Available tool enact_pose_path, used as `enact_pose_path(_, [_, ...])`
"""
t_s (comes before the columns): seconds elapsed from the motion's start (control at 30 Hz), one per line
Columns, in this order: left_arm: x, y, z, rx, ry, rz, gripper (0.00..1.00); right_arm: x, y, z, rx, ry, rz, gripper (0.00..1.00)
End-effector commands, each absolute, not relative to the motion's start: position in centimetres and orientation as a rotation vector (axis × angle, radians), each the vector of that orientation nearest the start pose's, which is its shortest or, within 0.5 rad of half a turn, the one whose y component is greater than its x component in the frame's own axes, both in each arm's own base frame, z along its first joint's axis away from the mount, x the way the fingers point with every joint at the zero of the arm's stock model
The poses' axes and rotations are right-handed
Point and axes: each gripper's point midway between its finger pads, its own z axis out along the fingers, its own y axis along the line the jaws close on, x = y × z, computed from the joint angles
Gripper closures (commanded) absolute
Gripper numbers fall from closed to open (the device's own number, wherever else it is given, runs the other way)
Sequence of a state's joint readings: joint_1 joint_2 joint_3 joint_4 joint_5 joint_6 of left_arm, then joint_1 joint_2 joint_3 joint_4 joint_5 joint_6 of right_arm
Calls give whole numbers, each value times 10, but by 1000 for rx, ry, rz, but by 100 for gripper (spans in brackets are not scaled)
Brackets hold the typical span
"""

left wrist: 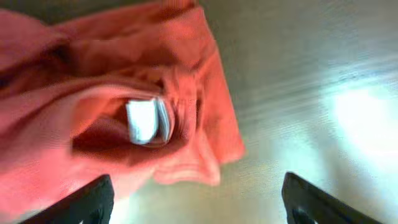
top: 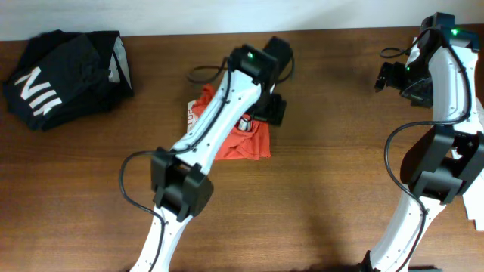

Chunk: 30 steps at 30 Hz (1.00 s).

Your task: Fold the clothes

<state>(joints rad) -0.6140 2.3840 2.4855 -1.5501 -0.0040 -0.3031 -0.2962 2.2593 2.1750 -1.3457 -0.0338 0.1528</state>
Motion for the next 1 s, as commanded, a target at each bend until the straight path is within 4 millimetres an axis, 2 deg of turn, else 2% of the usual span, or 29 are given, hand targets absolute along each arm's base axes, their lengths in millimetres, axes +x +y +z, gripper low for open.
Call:
enact_pose_path(0.0, [406, -249, 194, 374, 2891, -69, 13, 452, -136, 118, 668, 2913, 20, 1])
enact_pose_path(0.03, [416, -229, 207, 289, 2875, -82, 1, 451, -136, 118, 668, 2914, 20, 1])
enact_pose_path(0.07, [423, -213, 211, 236, 2870, -81, 1, 451, -136, 118, 668, 2914, 20, 1])
enact_pose_path(0.1, [434, -189, 212, 155, 2874, -75, 1, 451, -136, 118, 668, 2914, 20, 1])
enact_pose_path(0.17, [447, -152, 207, 26, 2904, -102, 1, 451, -136, 118, 668, 2914, 20, 1])
enact_pose_path(0.23, [451, -122, 195, -8, 2966, -219, 1, 451, -136, 118, 668, 2914, 20, 1])
enact_pose_path(0.3, [445, -112, 179, 9, 3038, -404, 1, 451, -136, 118, 668, 2914, 20, 1])
enact_pose_path(0.37, [431, -94, 146, -50, 3163, -443, 1, 451, -136, 118, 668, 2914, 20, 1])
enact_pose_path(0.4, [424, -99, 129, -24, 3204, -526, 1, 452, -136, 118, 668, 2913, 20, 1])
enact_pose_path(0.47, [416, -118, 107, 49, 3215, -723, 1, 452, -136, 118, 668, 2913, 20, 2])
enact_pose_path(0.53, [416, -132, 83, 54, 3194, -850, 1, 451, -136, 118, 668, 2914, 20, 1])
enact_pose_path(0.57, [417, -138, 78, 62, 3176, -898, 1, 452, -136, 118, 668, 2913, 20, 1])
enact_pose_path(0.7, [438, -149, 74, 123, 3068, -914, 3, 451, -136, 118, 668, 2914, 20, 1])
enact_pose_path(0.73, [441, -151, 74, 134, 3052, -916, 7, 451, -136, 118, 668, 2914, 20, 1])
enact_pose_path(0.8, [445, -154, 74, 149, 3031, -919, 27, 451, -136, 118, 668, 2914, 20, 1])
enact_pose_path(0.9, [453, -156, 80, 169, 2992, -913, 35, 451, -136, 118, 668, 2914, 20, 1])
enact_pose_path(0.97, [457, -159, 88, 188, 2968, -909, 35, 452, -136, 118, 668, 2913, 20, 1])
